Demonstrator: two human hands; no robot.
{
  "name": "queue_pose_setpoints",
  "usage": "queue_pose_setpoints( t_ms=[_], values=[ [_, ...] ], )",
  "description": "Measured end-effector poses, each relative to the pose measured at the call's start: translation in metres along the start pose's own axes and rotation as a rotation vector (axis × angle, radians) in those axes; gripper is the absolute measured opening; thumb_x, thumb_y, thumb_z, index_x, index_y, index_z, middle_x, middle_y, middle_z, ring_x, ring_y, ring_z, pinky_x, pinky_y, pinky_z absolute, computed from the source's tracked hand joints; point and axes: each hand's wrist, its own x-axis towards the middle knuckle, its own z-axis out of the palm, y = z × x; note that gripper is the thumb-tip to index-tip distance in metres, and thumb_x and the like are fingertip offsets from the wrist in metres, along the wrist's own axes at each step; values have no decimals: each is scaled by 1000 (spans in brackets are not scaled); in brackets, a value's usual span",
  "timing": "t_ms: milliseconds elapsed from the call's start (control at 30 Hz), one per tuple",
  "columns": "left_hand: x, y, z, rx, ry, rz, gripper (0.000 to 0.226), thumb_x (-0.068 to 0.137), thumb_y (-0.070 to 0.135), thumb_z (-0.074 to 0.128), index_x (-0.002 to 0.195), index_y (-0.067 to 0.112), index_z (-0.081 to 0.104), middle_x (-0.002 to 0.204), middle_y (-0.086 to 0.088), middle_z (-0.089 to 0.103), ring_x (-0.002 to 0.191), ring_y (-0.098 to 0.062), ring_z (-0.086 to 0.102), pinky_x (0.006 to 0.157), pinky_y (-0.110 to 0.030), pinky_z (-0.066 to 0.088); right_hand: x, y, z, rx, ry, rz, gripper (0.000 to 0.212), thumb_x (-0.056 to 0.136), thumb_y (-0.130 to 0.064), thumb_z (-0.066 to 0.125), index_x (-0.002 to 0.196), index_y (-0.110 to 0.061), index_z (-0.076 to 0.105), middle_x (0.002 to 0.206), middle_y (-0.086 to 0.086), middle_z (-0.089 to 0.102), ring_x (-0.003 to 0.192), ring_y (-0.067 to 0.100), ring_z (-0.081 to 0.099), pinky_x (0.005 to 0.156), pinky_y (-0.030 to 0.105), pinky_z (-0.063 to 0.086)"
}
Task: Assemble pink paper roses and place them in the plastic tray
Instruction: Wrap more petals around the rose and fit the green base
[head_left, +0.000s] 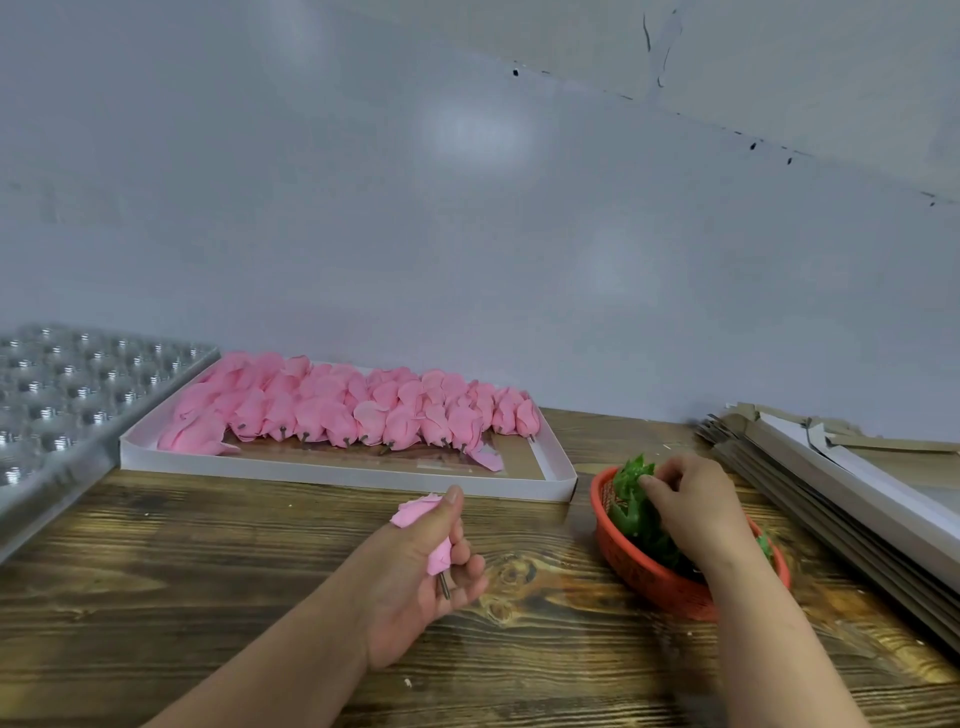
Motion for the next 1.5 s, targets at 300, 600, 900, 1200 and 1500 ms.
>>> queue_pose_setpoints(
  t_ms=[300,600,900,1200,1500],
  values=[
    [1,-1,1,-3,0,0,31,73,37,69,53,15,59,56,-3,52,52,-16,58,62,-34,57,0,4,-5,69,14,52,19,88,-7,61,72,-16,58,63,7,65,55,17,63,49,26,46],
    [1,-1,1,-6,4,-9,30,73,36,70,55,14,59,56,-3,53,53,-16,59,63,-35,57,-1,1,-6,110,88,77,18,88,-4,59,74,-15,57,75,2,61,69,20,65,62,38,56],
    [2,0,1,-4,3,-9,31,74,36,70,53,15,60,57,-3,53,54,-16,59,65,-36,56,-4,-2,-12,412,-1,195,42,91,8,41,105,-21,68,81,3,64,68,21,67,54,27,47],
    [-2,1,4,-18,21,-9,31,77,35,67,56,14,58,57,-4,53,53,-16,60,60,-34,57,-9,-14,-10,882,-81,200,14,89,3,55,78,2,63,64,18,65,46,17,57,43,25,49],
    [-3,-2,8,124,55,175,36,73,43,62,82,9,67,85,-1,74,77,-18,72,63,-29,56,-37,-67,39,120,-279,-200,16,80,-11,57,78,-19,70,67,-3,64,58,11,54,57,23,41]
  ],
)
